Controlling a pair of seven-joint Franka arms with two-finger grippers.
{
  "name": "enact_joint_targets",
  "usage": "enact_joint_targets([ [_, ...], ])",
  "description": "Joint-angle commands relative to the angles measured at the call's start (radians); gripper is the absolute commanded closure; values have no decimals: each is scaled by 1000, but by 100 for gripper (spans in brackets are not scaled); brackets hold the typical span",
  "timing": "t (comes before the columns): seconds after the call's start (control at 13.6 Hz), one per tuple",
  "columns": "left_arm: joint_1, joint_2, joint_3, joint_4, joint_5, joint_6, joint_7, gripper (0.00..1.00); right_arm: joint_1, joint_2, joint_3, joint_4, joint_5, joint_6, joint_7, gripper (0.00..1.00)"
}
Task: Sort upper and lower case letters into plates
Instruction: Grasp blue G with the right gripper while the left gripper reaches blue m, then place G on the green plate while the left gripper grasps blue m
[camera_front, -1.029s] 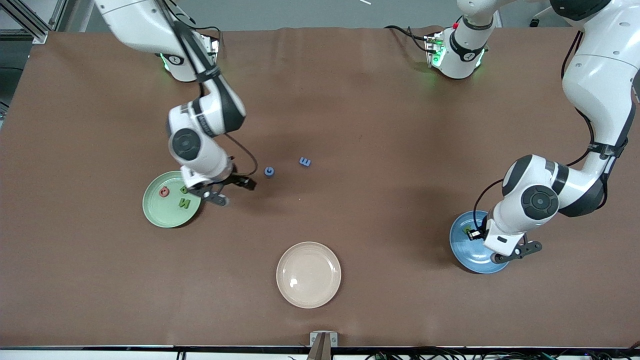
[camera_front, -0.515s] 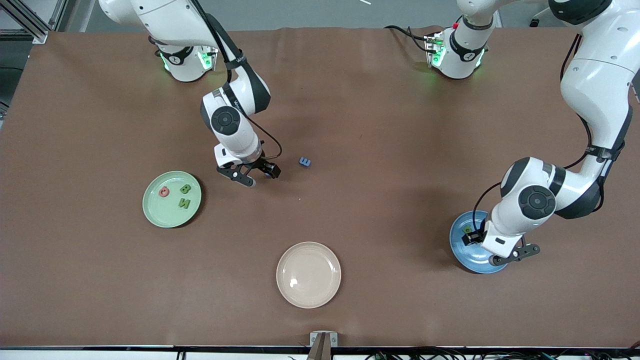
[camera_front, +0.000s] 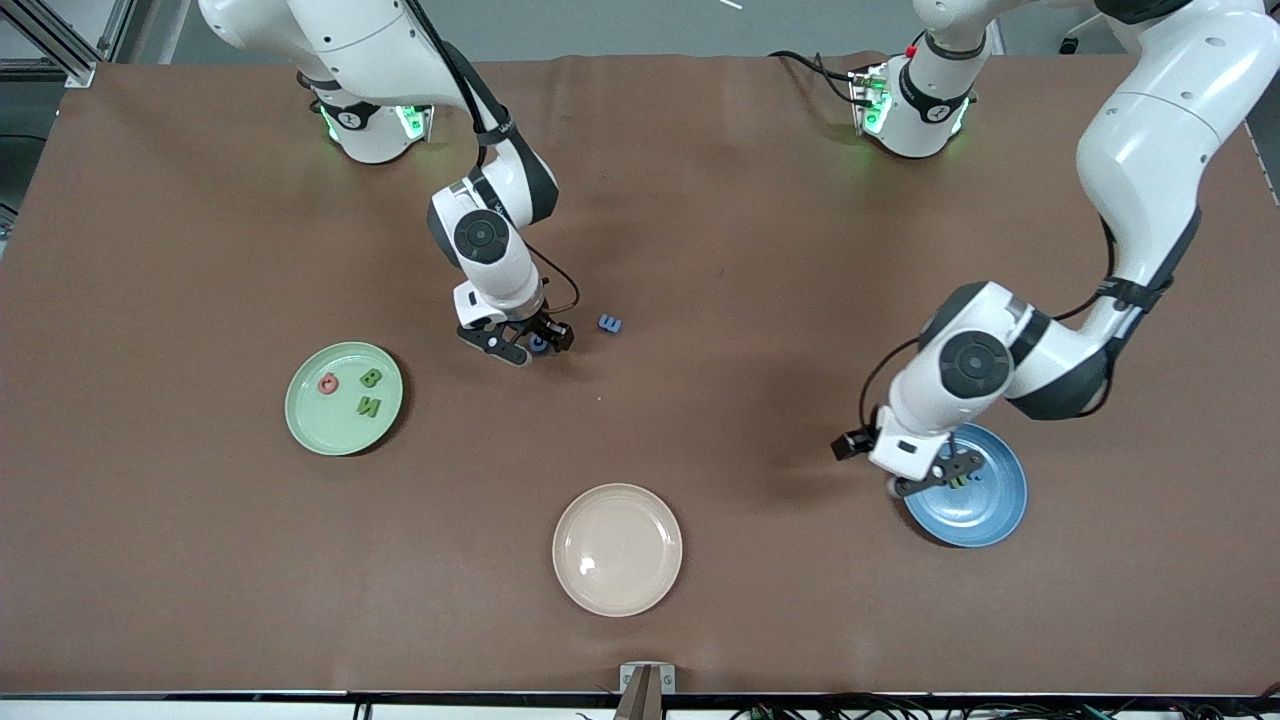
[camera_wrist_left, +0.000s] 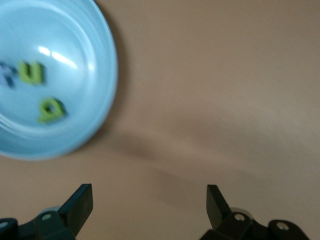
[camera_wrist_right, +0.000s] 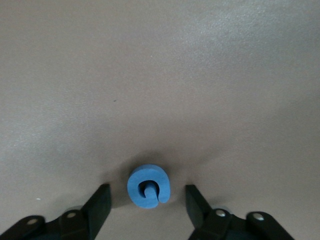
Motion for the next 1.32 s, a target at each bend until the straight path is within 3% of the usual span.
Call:
enact_joint_targets([
  [0.0,-85,-5,-13,-14,2,-9,-160,0,13,12,-10,-11,-5,18,17,56],
  [0.29,-263,15,-4,-7,2,21,-439,0,6,10,-10,-3,-5,14,14,95],
  [0.37,-319,20,17,-2,4,49,-513,0,3,9,-10,-2,-5,13,11,99],
  [0.59,-494,33,111,30,1,96,-693,2,-6,7,-44,47,-6,-22,-17,100],
  [0.81,-643,70,192,73,-7,141,-929,6,-55,1,-53,121,-8,-151,-92,100],
  [0.96,-703,90,225,93,-7,164,-1033,9,-109,-20,-63,155,-8,-237,-188,100],
  [1.25,-788,124,232,136,-5,169,-1213,14,-235,-80,-151,176,-8,-355,-545,100],
])
